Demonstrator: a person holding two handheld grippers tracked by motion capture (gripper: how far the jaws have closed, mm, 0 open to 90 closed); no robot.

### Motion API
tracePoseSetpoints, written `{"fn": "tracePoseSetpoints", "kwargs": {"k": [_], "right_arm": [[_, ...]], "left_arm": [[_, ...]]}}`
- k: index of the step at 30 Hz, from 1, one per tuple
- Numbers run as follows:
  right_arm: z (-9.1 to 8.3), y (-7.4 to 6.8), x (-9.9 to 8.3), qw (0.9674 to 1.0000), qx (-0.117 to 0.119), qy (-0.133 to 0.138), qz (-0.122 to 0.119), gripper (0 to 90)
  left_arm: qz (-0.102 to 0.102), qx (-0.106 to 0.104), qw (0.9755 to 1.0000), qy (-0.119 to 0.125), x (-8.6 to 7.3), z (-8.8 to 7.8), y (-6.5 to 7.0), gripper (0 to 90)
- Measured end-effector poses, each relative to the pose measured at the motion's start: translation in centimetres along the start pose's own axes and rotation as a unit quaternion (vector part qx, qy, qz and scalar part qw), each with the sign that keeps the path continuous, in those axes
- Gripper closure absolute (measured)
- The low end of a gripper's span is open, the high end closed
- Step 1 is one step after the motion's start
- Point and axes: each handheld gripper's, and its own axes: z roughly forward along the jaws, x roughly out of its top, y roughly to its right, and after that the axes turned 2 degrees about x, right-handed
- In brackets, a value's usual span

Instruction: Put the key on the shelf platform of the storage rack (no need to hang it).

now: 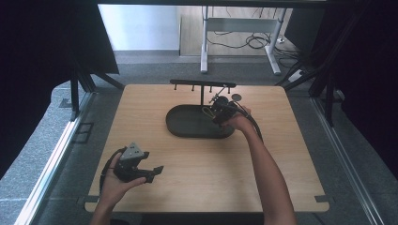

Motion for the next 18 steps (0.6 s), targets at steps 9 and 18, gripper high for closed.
{"fn": "tracePoseSetpoints", "kwargs": {"k": [9,18], "right_arm": [[0.85,-0.27,-0.57,1.0000,0.000,-0.002,0.004,63.2],[0.53,-0.31,-0.72,0.9998,-0.003,0.003,0.018,53.6]], "left_arm": [[0.001,0.000,1.0000,0.000,0.01,0.00,0.05,22.3],[0.001,0.000,1.0000,-0.001,0.01,0.08,0.06,22.3]]}}
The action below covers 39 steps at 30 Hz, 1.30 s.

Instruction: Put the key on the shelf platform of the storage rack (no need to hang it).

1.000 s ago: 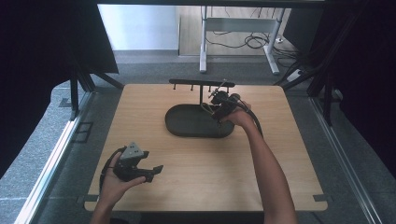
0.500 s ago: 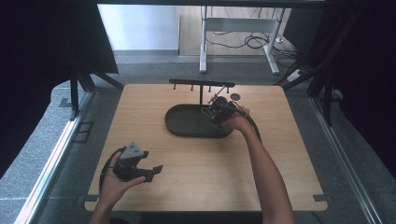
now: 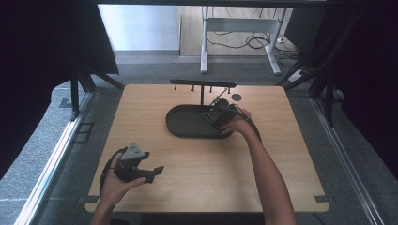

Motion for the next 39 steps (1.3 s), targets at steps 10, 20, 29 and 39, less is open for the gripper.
{"fn": "tracePoseSetpoints", "kwargs": {"k": [10,20,29,39], "right_arm": [[-2.4,-0.4,-0.8,0.9997,-0.002,0.024,0.007,51.2],[-4.9,-1.8,-3.6,0.9990,0.007,0.044,-0.003,51.5],[-7.3,-3.3,-7.4,0.9972,0.018,0.073,-0.007,50.5],[-8.0,-4.3,-12.7,0.9943,0.018,0.105,0.004,49.9]], "left_arm": [[0.003,-0.001,1.0000,-0.001,0.1,0.2,0.2,22.3],[0.005,0.001,1.0000,-0.002,0.1,0.1,0.4,22.3],[0.009,0.001,0.9999,-0.007,0.2,0.4,0.6,22.3],[0.011,0.003,0.9999,-0.011,0.2,0.7,0.8,22.3]]}}
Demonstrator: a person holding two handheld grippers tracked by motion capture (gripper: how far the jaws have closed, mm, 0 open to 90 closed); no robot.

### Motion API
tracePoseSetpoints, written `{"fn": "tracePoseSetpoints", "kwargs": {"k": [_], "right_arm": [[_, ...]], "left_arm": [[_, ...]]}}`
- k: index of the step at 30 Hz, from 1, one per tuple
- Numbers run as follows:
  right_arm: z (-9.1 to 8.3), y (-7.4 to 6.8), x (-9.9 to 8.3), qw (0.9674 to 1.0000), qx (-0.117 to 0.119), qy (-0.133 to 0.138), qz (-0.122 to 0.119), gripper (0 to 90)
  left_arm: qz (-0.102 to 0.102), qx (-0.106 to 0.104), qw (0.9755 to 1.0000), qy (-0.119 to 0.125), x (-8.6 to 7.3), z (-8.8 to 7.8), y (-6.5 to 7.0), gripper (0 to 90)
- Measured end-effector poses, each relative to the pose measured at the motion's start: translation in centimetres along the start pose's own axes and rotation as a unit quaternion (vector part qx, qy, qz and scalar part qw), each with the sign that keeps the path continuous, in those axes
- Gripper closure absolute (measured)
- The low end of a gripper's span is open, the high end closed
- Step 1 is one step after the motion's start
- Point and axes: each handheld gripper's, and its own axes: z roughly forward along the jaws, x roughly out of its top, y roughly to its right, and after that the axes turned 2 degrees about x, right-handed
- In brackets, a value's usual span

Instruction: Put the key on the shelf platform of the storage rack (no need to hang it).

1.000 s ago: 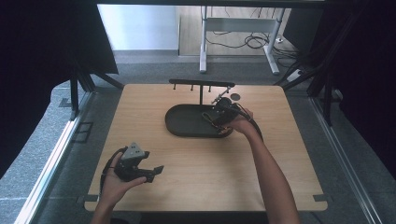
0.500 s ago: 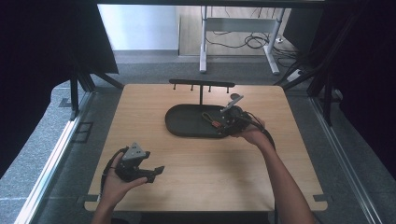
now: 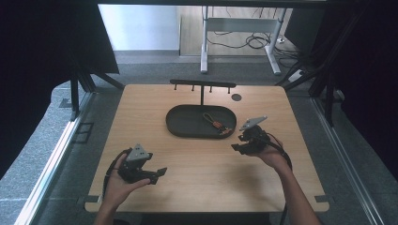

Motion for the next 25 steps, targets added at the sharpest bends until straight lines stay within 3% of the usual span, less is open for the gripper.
{"fn": "tracePoseSetpoints", "kwargs": {"k": [5,11,15,18,21,25], "right_arm": [[0.7,-0.6,-3.2,0.9999,-0.001,0.004,0.011,49.6],[0.8,-1.1,-5.5,0.9994,-0.005,0.018,0.031,49.5],[1.3,-1.5,-6.6,0.9992,-0.004,0.023,0.034,49.1],[1.5,-1.7,-6.8,0.9994,-0.007,0.012,0.033,47.6],[1.2,-1.7,-6.9,0.9985,-0.011,0.031,0.044,46.4],[1.3,-1.8,-7.3,0.9983,-0.011,0.031,0.047,43.0]], "left_arm": [[0.001,0.000,1.0000,-0.001,0.0,0.0,0.1,22.3],[0.003,0.001,1.0000,-0.003,0.1,0.1,0.3,22.3],[0.004,0.001,1.0000,-0.005,0.1,0.2,0.3,22.3],[0.004,0.000,1.0000,-0.005,0.1,0.3,0.4,22.3],[0.004,-0.001,1.0000,-0.005,0.1,0.3,0.4,22.3],[0.001,0.002,1.0000,-0.003,0.1,0.2,0.2,22.3]]}}
